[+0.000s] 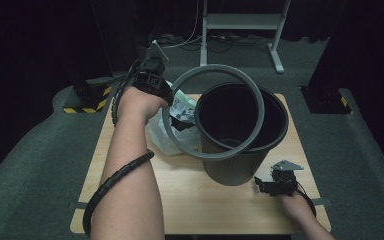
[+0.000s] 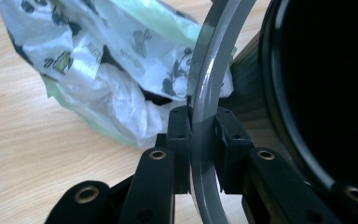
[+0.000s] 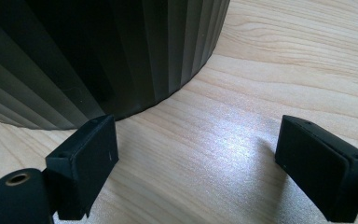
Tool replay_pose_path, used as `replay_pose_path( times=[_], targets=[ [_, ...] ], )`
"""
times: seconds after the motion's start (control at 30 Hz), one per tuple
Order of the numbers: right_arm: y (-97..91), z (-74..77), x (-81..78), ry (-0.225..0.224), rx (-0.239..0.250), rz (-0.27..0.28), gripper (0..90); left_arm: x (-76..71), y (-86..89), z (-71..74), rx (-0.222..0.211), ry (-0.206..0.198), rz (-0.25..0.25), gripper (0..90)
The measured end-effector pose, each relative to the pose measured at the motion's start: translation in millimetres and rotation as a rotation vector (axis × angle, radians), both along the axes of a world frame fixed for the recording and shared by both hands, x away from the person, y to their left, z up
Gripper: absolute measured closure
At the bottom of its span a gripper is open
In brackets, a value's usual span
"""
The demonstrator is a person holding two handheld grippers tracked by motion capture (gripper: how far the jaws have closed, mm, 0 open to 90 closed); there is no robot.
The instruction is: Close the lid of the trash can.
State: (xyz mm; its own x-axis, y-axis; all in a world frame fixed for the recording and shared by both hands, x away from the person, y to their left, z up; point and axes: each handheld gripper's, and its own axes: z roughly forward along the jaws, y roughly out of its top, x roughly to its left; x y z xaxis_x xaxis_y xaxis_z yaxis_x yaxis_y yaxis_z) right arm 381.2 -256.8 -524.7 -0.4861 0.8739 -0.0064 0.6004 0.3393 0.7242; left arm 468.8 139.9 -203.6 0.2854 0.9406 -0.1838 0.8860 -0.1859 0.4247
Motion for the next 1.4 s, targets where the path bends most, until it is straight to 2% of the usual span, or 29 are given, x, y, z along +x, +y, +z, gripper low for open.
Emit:
replay_pose_path(
  times=[0.23, 0.47, 0.67, 0.9, 1.33, 1.4],
  targets=[
    [0.0, 0.0, 0.0, 0.0, 0.0, 0.0, 12.7, 10.0, -15.0, 3.9, -0.004, -0.002, -0.012, 78.1],
    [0.0, 0.0, -0.1, 0.0, -0.001, -0.001, 12.6, 18.3, -39.2, 4.5, -0.006, -0.011, -0.043, 78.1],
    [-0.4, 0.1, 0.1, -0.001, 0.001, 0.001, 12.9, 21.6, -47.9, 3.4, -0.011, -0.009, -0.046, 78.1],
    [-0.5, 0.2, -0.1, 0.002, 0.006, -0.002, 13.1, 24.5, -50.1, 5.3, -0.014, -0.019, -0.039, 78.1],
    [-0.5, 0.3, 0.6, 0.002, 0.002, 0.0, 13.0, 32.1, -64.3, 0.3, -0.007, -0.036, -0.056, 78.1],
    [-0.6, 0.3, 0.5, 0.002, 0.003, 0.0, 13.1, 33.2, -66.4, -1.8, -0.007, -0.027, -0.061, 78.1]
  ],
)
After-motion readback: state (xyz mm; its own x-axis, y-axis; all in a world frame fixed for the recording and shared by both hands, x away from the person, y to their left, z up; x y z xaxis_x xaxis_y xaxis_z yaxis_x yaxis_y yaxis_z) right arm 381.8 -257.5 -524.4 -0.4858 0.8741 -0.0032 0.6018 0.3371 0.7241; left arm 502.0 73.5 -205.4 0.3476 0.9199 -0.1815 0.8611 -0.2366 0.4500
